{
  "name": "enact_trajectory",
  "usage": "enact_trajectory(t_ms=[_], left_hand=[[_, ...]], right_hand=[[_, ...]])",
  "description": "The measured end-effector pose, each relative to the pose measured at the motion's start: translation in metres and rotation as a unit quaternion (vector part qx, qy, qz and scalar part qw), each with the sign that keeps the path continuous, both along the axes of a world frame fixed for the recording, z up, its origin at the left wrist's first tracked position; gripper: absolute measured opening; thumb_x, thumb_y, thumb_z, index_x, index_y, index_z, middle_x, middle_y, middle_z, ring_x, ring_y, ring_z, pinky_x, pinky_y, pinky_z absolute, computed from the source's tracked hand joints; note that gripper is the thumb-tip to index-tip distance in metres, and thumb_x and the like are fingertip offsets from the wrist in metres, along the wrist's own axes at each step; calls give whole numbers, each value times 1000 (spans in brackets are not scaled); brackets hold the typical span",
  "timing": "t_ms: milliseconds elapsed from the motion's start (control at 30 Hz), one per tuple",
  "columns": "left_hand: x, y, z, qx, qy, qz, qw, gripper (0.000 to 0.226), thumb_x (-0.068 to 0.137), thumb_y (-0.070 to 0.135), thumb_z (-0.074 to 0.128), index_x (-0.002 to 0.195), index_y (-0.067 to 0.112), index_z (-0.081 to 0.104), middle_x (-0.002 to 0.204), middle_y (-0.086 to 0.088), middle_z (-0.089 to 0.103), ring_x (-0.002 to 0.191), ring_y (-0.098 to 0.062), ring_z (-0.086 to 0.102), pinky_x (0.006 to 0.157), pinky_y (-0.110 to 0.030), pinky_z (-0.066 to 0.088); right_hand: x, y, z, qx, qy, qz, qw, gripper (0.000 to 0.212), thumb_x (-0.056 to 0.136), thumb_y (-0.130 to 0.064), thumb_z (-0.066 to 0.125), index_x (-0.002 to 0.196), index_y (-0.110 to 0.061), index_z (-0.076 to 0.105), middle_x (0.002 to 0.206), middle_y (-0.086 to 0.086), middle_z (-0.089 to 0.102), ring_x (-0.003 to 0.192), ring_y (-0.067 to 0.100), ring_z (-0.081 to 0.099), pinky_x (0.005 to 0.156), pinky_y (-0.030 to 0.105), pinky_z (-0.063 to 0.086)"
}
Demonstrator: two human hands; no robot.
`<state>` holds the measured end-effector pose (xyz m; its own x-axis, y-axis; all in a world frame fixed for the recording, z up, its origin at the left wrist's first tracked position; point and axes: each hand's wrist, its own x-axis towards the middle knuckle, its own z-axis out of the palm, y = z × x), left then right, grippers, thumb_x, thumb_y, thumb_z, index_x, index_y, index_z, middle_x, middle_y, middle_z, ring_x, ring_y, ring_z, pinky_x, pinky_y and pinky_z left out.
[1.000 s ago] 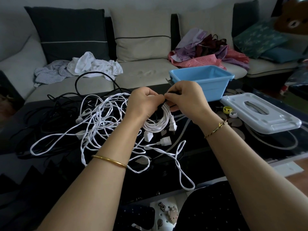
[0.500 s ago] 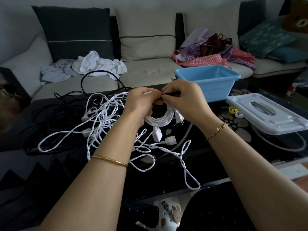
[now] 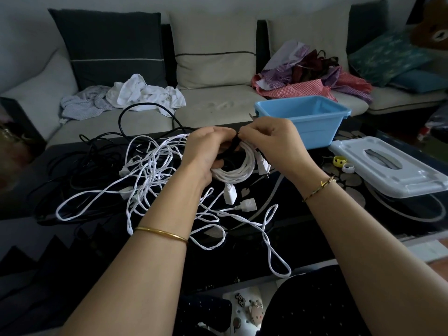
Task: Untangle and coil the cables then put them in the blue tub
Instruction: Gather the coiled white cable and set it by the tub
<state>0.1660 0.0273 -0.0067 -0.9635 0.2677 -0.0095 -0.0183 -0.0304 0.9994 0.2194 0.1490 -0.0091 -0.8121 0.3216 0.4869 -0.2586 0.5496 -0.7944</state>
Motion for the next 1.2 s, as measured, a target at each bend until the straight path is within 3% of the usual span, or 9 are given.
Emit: enact_trajectory(t_ms=[133,233,333,467,633,733,833,1000,1200], left_hand=[[3,2,0,6,3,-28,1000,14,85,13,66,72,20,65,70,-2,62,60,-14,56,42,-17,31],[3,3,0,14,7,-47,999,14,87,9,64,76,17,64,64,-2,53,36,-1,40,32,-12,24],[2,2,0,16,12,-62,998,15,88,5,62,78,17,64,62,0,50,31,0,34,32,-10,23],[2,3,-2,2,32,-79,996,26,82,-8,59,83,18,63,65,1,54,34,2,40,34,-10,26],[2,4,-4,-88,121,-50,987,24,76,-1,71,86,20,63,75,6,62,58,-4,53,43,-12,37],[0,6,-5,-123,200,-26,972,26,74,-2,73,91,15,65,83,0,67,74,-14,64,64,-22,53],[-2,6,-6,-137,240,-9,961,24,74,-2,71,86,18,65,85,-3,69,84,-23,67,81,-39,56],[0,5,-7,-127,251,-25,959,22,75,-2,72,86,16,65,77,6,64,74,-12,61,74,-24,51],[-2,6,-7,-110,241,-32,964,21,76,-2,73,88,14,65,78,6,64,71,-7,60,67,-16,50]], right_hand=[[2,0,-3,-42,-8,10,999,10,79,-6,71,74,-5,63,81,12,70,75,23,68,78,38,57],[2,2,-4,-31,-6,8,999,11,78,-2,71,75,-6,62,83,12,70,76,25,69,79,42,56],[2,5,-4,-23,-6,-3,1000,9,77,-2,72,77,-4,64,81,9,70,76,21,69,79,41,56],[1,6,-4,-23,2,-14,1000,9,76,-4,73,77,-6,64,80,7,71,77,22,69,79,40,56],[1,3,-6,-4,-2,-39,999,9,77,-7,73,82,-8,66,80,2,71,77,15,68,75,26,55],[2,0,-6,-20,0,-40,999,13,78,-7,73,88,-13,67,79,-6,69,76,7,66,73,17,53],[2,0,-6,-42,-6,-34,999,12,79,-9,73,88,-15,69,80,-6,71,76,5,68,75,19,54],[4,2,-6,-154,-36,10,987,12,80,-4,72,81,-15,67,76,-6,68,67,-2,65,64,12,50],[3,1,-8,-215,-25,34,976,17,80,3,69,82,-12,61,77,5,69,64,11,65,67,23,55]])
